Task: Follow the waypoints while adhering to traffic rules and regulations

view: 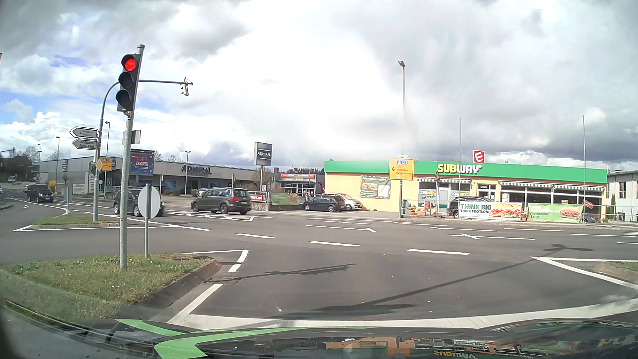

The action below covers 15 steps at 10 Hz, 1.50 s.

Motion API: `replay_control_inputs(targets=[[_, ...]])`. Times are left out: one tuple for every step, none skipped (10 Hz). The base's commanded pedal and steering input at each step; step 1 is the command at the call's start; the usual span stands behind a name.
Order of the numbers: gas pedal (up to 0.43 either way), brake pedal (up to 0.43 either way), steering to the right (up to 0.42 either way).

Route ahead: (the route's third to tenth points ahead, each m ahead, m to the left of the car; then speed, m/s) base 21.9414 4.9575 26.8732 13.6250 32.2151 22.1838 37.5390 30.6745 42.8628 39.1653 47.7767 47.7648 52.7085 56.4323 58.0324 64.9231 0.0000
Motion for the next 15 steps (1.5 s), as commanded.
replay_control_inputs(targets=[[0.0, 0.311, 0.012], [0.0, 0.311, 0.012], [0.0, 0.311, 0.012], [0.0, 0.311, 0.012], [0.0, 0.311, 0.012], [0.0, 0.311, 0.012], [0.0, 0.311, 0.012], [0.0, 0.311, 0.012], [0.0, 0.311, 0.012], [0.0, 0.311, 0.012], [0.0, 0.311, 0.012], [0.0, 0.311, 0.012], [0.0, 0.311, 0.012], [0.0, 0.311, 0.012], [0.0, 0.311, 0.012]])
